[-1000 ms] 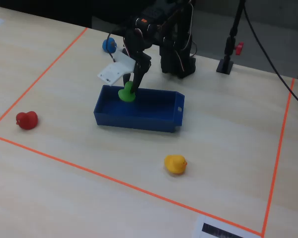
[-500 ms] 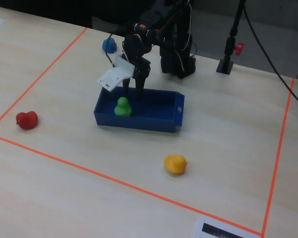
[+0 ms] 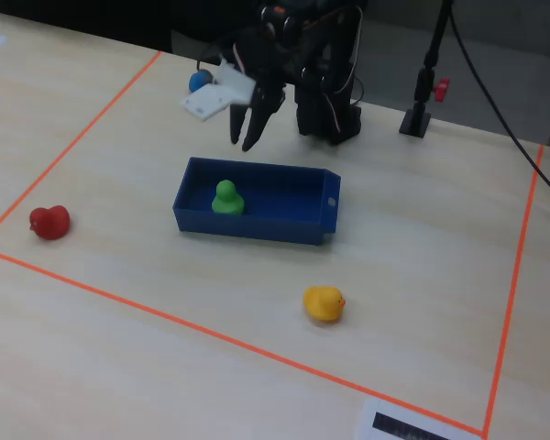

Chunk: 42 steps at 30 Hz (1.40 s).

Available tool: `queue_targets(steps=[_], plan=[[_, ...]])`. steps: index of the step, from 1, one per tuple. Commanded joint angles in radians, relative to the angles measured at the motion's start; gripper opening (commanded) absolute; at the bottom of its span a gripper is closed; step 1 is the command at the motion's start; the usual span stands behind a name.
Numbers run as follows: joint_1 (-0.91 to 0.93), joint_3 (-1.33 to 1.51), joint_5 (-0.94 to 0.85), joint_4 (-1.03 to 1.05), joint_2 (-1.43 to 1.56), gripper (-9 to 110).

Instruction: Grasp green duck and put it into box.

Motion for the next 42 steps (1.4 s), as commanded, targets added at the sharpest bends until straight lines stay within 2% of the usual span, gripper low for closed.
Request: queue_targets(steps=[1, 6, 11, 20, 26, 36, 42], plan=[[-0.048, 0.061, -0.012, 0.158, 0.293, 0], [-0.137, 0.268, -0.038, 0.284, 0.537, 0], [-0.221, 0.407, -0.035, 0.325, 0.614, 0], [-0.368, 0.683, -0.040, 0.132, 0.718, 0], [-0.382, 0.813, -0.074, 0.071, 0.784, 0], [-0.368, 0.908, -0.097, 0.176, 0.896, 0], [-0.345, 0.962, -0.114, 0.147, 0.900, 0]])
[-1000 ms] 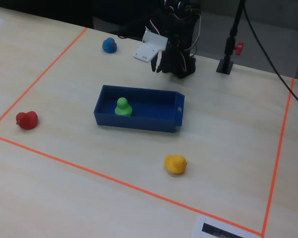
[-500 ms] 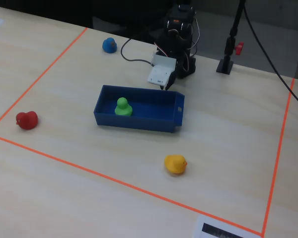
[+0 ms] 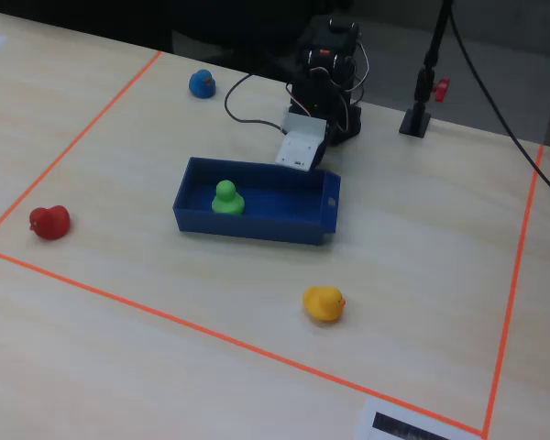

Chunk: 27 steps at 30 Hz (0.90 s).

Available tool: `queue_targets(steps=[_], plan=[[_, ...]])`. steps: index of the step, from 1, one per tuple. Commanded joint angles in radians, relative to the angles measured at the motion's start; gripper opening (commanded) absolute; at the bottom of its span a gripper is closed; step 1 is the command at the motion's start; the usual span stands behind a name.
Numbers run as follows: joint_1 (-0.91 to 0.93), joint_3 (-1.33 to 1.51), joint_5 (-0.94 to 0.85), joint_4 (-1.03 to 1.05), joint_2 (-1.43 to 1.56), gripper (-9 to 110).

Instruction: Grasp green duck and put it into box.

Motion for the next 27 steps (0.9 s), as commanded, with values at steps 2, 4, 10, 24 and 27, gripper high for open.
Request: queue_targets(steps=[2, 4, 10, 24, 27], plan=[[0.037, 0.017, -0.015, -0.002, -0.003, 0], [0.031, 0.017, -0.015, -0.002, -0.003, 0], [0.031, 0.017, -0.015, -0.002, -0.003, 0], [0.031, 0.017, -0.015, -0.002, -0.003, 2], [0.031, 0.017, -0.015, -0.002, -0.003, 2]])
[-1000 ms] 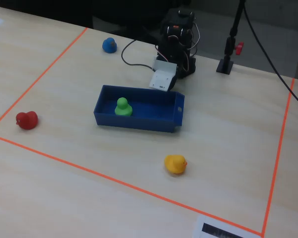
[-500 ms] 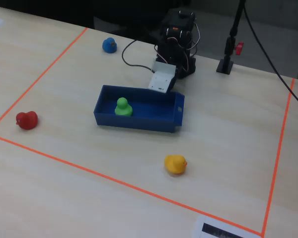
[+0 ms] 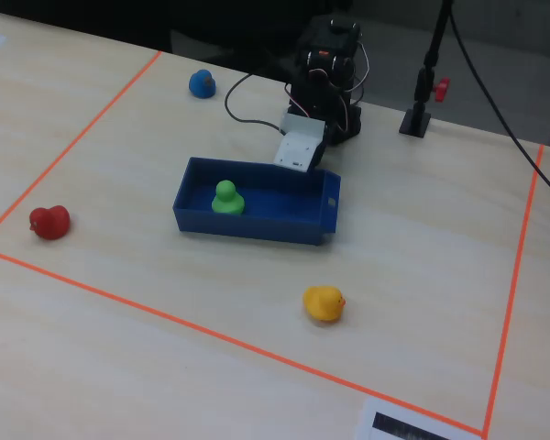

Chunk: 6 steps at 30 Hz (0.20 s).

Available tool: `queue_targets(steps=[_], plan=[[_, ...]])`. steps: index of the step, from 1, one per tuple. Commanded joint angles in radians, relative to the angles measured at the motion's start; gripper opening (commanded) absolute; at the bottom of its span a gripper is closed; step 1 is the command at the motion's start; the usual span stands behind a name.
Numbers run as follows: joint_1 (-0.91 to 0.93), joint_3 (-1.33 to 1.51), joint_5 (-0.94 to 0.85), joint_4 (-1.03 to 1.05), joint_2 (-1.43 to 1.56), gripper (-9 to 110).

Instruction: Grasp green duck and put it into box.

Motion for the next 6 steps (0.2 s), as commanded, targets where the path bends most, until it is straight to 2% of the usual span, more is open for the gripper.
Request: queue_targets(steps=[1, 6], plan=[[0.006, 0.009, -0.003, 0.000, -0.003, 2], [0.006, 0.009, -0.003, 0.000, -0.003, 2]])
